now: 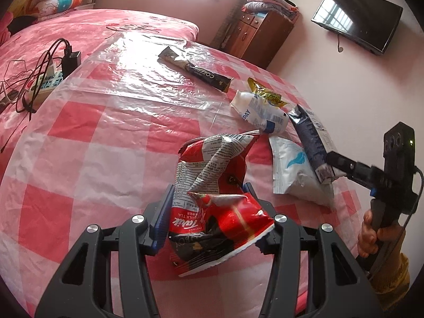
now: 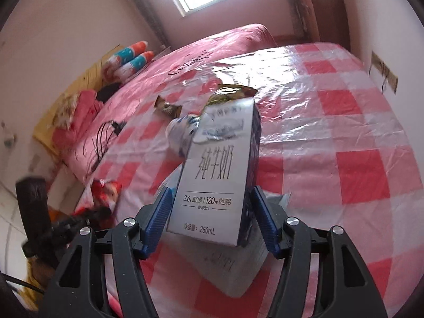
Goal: Collect trash
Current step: 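Grasp the white milk carton with the right gripper while left holds the chip bag, then carry both items over the orange bucket and open both grippers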
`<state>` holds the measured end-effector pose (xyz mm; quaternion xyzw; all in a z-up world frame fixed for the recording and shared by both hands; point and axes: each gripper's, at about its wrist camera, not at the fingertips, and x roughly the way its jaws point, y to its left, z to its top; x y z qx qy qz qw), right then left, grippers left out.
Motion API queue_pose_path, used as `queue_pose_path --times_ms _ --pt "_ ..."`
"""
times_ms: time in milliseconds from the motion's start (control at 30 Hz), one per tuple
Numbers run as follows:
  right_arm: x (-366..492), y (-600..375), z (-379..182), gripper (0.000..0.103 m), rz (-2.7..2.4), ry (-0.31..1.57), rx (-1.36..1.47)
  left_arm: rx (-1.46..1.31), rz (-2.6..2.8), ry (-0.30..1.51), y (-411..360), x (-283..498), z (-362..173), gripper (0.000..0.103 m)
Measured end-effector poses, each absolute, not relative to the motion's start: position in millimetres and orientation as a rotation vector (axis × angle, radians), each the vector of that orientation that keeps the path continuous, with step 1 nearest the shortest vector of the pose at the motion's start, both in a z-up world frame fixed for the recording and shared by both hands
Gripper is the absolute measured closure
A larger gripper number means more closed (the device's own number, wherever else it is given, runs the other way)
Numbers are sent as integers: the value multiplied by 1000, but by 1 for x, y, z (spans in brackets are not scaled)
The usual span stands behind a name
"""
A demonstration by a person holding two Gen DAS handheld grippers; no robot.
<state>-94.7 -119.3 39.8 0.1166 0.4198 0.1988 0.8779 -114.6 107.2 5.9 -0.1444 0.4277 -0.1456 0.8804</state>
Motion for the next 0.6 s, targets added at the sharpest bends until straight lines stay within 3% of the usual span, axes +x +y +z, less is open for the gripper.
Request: queue_pose_path --times_ms 100,200,467,533,600 --pt "-96 -109 44 22 385 851 197 -304 -309 890 109 -115 6 51" --pt "-88 -100 43 16 337 840 151 -308 -315 888 110 -116 5 51" --pt "-67 -95 36 16 257 834 130 -321 -329 879 117 -121 4 51" --pt "-66 -92 35 36 236 837 98 -325 -332 877 119 -122 3 51" --pt "-68 -89 36 37 218 831 72 -331 -336 875 122 -123 3 51"
